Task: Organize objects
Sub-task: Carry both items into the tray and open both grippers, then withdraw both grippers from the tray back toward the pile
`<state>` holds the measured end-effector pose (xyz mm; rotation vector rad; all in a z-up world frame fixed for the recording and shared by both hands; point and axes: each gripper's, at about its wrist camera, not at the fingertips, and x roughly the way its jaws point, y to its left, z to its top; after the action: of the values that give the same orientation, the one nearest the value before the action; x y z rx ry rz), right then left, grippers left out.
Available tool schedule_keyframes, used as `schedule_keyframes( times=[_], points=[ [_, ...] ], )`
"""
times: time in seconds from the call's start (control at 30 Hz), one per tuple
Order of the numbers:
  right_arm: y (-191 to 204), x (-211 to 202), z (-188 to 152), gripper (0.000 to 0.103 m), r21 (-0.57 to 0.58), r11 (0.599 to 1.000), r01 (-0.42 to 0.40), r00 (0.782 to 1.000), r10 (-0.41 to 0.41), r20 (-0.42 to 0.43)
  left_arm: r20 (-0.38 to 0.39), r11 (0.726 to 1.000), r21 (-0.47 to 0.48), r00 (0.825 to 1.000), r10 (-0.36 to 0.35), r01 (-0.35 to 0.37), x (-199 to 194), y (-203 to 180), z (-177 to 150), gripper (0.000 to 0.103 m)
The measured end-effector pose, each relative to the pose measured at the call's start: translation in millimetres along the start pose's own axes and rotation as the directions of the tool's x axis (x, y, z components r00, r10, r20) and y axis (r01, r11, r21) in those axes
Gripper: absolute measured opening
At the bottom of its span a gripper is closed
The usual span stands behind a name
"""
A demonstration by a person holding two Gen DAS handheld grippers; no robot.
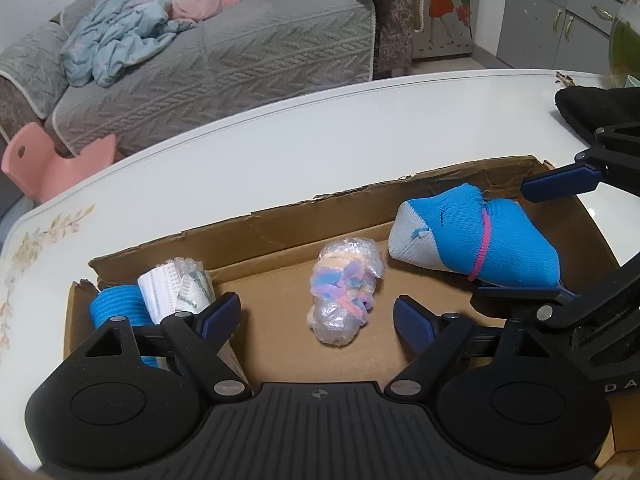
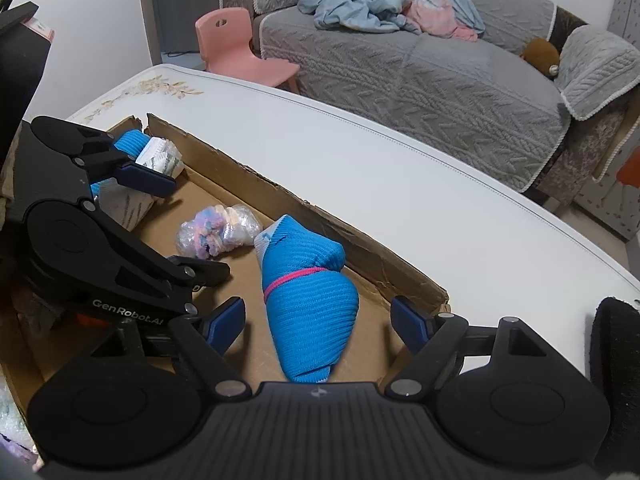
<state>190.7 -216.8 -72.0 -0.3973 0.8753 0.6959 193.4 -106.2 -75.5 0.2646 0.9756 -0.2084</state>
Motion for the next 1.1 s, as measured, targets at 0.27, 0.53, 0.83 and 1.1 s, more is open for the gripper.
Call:
schedule_keyframes(
  times=[0.27,0.53,0.83,1.1],
  points=[
    [2.3,-8.7,3.2,0.083,-0.004,1.0,0.005,1.0,-0.005,0.011,0.007,1.0,0.004,1.0,0.009,-0.009,-15.2,0.7,0.7,0.091],
    [16.4,-29.6,0.9,0.09,-0.017,1.0,0.01,0.999,-0.01,0.032,0.018,1.0,-0.019,1.0,0.01,-0.01,-42.9,3.5,-4.6,0.094],
    [31.1,-68.7,-14.8,0.096,0.015,1.0,0.006,0.992,-0.008,0.127,0.147,0.998,-0.053,0.989,0.027,-0.02,-101.4,2.7,-34.3,0.102],
    [46.8,-100.7,-51.5,0.097,0.053,0.999,-0.007,0.983,-0.003,0.185,0.215,0.997,-0.078,0.976,0.032,-0.015,-139.6,1.3,-90.6,0.102]
  ],
)
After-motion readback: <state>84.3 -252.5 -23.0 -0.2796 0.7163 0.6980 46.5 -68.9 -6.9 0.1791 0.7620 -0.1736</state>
